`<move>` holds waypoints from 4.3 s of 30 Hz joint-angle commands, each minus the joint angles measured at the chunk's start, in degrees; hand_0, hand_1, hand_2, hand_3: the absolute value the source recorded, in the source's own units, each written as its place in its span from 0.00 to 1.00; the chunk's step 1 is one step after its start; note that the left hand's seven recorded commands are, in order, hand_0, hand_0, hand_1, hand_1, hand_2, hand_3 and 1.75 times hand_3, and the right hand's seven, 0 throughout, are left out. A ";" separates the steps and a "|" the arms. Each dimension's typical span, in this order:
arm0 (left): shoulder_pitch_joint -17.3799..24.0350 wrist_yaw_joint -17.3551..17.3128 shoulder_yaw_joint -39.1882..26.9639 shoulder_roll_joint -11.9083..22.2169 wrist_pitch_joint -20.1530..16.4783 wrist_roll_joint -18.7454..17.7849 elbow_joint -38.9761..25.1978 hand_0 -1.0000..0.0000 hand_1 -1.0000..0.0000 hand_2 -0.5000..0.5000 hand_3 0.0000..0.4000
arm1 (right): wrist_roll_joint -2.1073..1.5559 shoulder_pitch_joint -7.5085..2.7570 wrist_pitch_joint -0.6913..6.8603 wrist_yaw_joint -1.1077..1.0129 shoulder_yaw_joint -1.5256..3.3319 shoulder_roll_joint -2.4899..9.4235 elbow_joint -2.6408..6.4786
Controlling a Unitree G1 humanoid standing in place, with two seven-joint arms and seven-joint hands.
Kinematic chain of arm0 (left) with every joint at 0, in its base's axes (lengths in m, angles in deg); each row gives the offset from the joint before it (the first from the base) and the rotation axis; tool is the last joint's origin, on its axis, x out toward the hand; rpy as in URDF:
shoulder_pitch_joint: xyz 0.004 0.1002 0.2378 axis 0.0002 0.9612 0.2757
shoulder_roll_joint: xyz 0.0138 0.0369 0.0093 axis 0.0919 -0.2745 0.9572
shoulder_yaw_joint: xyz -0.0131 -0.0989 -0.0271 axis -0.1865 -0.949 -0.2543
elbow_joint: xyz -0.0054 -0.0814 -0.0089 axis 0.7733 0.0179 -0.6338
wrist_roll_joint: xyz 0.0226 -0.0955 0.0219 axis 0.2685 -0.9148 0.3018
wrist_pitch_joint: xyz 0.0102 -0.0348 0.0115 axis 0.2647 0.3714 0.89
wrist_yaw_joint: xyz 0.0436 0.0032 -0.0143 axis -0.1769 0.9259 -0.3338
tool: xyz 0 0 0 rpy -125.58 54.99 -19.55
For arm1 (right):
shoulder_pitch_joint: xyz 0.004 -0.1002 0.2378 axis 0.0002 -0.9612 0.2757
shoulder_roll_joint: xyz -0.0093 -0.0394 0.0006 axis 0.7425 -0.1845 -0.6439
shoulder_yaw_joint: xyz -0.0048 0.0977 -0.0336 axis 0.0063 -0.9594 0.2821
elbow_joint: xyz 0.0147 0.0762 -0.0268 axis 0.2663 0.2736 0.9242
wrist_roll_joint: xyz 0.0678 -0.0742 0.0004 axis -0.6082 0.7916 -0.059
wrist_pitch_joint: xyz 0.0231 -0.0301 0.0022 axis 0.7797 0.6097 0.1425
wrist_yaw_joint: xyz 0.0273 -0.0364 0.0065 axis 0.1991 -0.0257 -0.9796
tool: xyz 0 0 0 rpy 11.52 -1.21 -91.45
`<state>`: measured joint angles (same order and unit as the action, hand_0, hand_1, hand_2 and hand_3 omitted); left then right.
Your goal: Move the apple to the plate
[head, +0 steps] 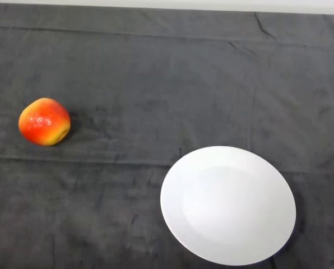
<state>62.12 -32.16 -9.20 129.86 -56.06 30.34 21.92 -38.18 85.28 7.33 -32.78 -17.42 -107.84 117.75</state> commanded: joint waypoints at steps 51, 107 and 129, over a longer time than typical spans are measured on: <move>-11.45 -14.28 14.50 -8.91 -1.01 16.04 -5.68 1.00 1.00 0.50 0.00 | -0.39 -1.40 -0.09 -0.05 -0.42 -0.35 0.64; -17.83 -31.40 31.75 -17.19 -1.94 32.57 -1.32 1.00 1.00 0.50 0.00 | -0.42 -1.59 0.13 -0.13 -0.47 -0.37 0.24; -18.64 -30.67 34.82 -18.07 -1.69 36.57 -1.61 0.00 0.75 0.13 1.00 | -0.43 -1.63 0.17 -0.14 -0.49 -0.37 0.17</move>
<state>45.16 -63.04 24.93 112.08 -57.78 66.20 19.08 -38.22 85.29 6.97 -32.78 -17.50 -108.02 118.03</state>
